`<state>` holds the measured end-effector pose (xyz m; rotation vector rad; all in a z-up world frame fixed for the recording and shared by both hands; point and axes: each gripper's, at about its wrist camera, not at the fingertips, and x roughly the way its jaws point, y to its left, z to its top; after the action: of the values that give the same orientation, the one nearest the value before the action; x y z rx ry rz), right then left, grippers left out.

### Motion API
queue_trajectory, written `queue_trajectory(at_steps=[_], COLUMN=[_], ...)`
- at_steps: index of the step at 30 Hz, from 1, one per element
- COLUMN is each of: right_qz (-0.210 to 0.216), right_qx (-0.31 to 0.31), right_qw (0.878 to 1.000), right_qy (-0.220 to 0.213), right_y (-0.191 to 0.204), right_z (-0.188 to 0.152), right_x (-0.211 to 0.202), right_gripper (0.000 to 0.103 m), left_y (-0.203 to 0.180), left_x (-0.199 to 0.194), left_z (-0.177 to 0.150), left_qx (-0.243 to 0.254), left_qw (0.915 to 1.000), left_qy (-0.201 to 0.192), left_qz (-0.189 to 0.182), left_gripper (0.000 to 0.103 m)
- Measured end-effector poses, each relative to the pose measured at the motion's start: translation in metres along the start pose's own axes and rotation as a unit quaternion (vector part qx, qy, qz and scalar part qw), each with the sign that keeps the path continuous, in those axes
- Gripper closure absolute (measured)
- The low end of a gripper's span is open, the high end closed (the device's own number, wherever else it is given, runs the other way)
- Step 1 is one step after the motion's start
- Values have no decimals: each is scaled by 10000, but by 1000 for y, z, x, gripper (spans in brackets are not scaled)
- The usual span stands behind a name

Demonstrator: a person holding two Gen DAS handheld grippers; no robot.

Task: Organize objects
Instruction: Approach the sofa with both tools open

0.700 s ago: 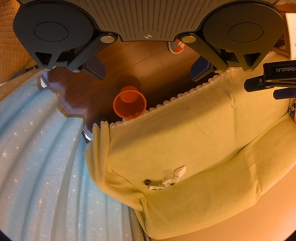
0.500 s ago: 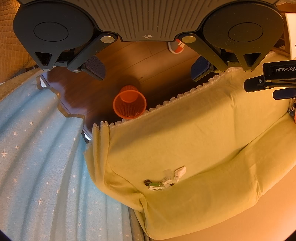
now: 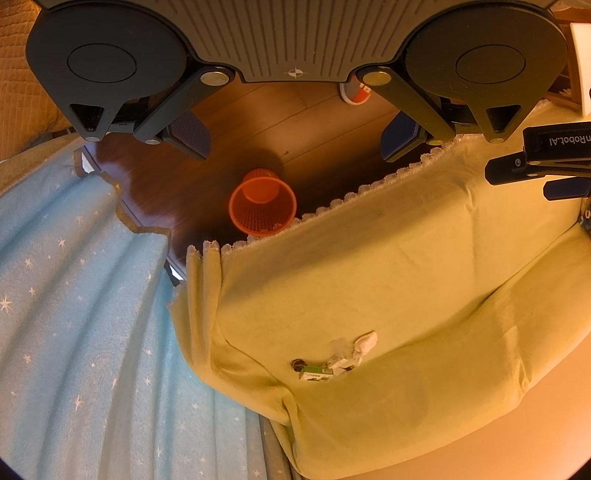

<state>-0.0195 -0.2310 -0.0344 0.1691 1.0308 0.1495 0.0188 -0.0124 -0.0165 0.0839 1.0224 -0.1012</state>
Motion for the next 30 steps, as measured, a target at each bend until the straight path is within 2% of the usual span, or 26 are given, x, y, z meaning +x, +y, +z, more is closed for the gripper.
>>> queue_trajectory(at_steps=[7, 16, 30], right_qz=[-67, -203, -529], right_qx=[77, 479, 1502], right_qw=[9999, 9986, 9872], right_qy=[-30, -74, -88], right_y=[-3, 0, 50], right_z=[14, 41, 95], right_x=[4, 12, 54], right_gripper=[7, 7, 7], left_y=[0, 4, 64], left_x=[11, 30, 72], left_z=[17, 61, 135], left_qx=[72, 453, 1274], left_qw=[9999, 9986, 9895], left_qy=[-1, 28, 135], left_qz=[-82, -264, -675], left_gripper=[9, 9, 9])
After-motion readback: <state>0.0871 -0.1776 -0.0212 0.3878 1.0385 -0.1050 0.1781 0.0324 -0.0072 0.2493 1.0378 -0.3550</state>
